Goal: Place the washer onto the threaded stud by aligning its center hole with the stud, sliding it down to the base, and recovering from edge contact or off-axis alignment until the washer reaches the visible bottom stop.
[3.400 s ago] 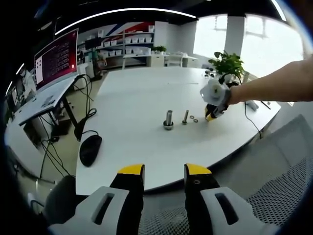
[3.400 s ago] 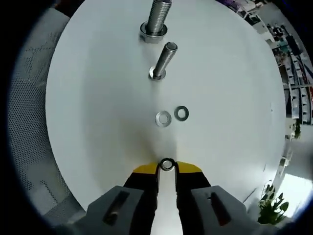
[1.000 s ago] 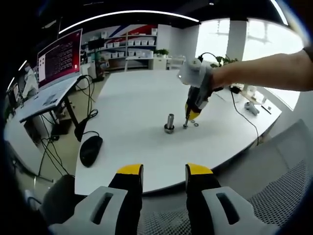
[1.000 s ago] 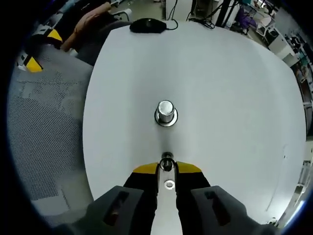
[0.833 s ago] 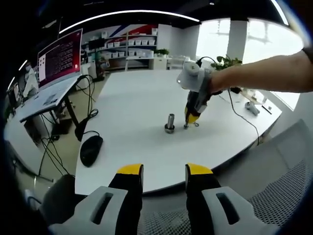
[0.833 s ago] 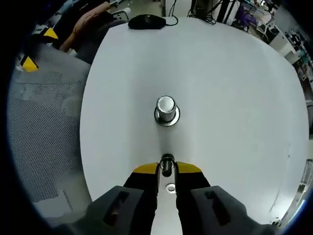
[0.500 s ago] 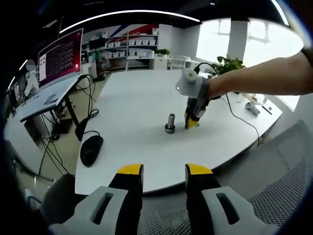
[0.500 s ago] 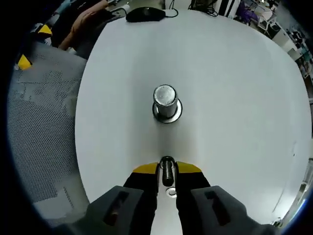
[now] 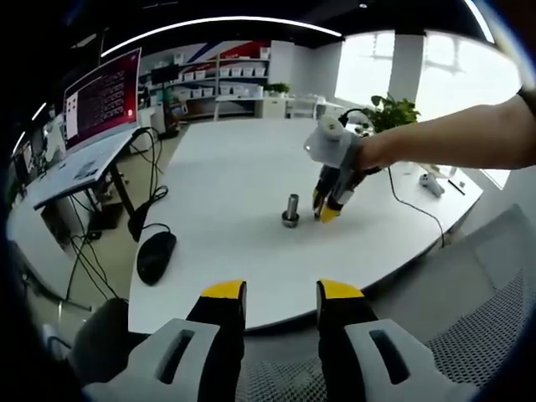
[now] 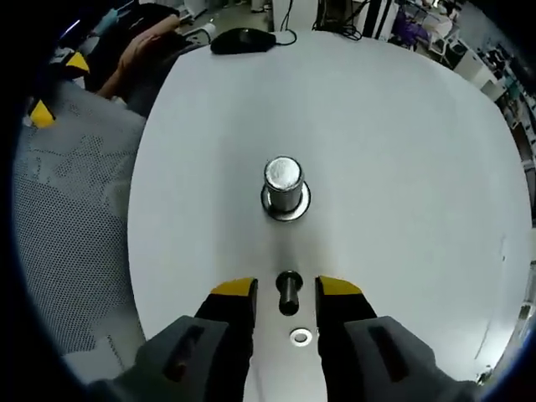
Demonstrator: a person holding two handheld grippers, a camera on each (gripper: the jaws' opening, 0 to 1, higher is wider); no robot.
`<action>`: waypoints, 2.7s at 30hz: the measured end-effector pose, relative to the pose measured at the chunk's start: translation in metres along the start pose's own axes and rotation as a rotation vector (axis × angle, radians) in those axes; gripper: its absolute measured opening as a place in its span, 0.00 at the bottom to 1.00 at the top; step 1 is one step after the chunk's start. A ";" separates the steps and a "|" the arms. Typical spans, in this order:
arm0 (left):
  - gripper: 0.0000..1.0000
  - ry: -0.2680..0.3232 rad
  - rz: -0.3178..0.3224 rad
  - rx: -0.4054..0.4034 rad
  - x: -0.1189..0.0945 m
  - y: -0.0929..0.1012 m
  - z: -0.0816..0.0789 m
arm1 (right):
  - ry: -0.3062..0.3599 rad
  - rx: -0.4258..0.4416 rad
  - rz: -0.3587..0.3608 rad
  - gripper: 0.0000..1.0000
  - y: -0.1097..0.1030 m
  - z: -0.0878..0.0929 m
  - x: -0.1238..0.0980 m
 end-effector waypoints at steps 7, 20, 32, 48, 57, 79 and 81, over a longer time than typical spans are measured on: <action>0.32 0.000 0.002 0.001 -0.001 0.002 -0.002 | 0.037 0.034 0.019 0.36 0.005 0.009 -0.007; 0.32 0.002 0.002 0.000 -0.001 0.002 -0.003 | 0.017 0.121 0.032 0.33 0.013 0.050 -0.007; 0.32 0.002 0.004 -0.001 -0.001 0.003 -0.004 | -0.031 -0.001 0.026 0.28 0.017 0.045 0.000; 0.31 0.005 0.003 -0.003 0.000 -0.001 0.001 | 0.006 0.147 0.056 0.20 0.018 0.043 0.002; 0.31 0.004 0.002 -0.003 0.000 0.000 0.000 | 0.028 0.147 0.079 0.11 0.012 0.044 -0.002; 0.31 0.000 0.007 0.006 0.000 0.000 0.001 | 0.054 0.266 0.063 0.18 0.012 0.044 -0.004; 0.31 -0.001 0.008 0.006 0.000 0.000 0.000 | 0.064 0.258 0.068 0.20 0.008 0.046 -0.010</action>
Point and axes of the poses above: the point that each gripper's makers call its tool centre point, and the gripper's own axes: x roughly forward along the fingers, y roughly to its right, z roughly out of its underside, the point moved 6 cm from there along -x, roughly backward along the fingers, and after that the axes turned 12 degrees about x, right-handed, at the moved point
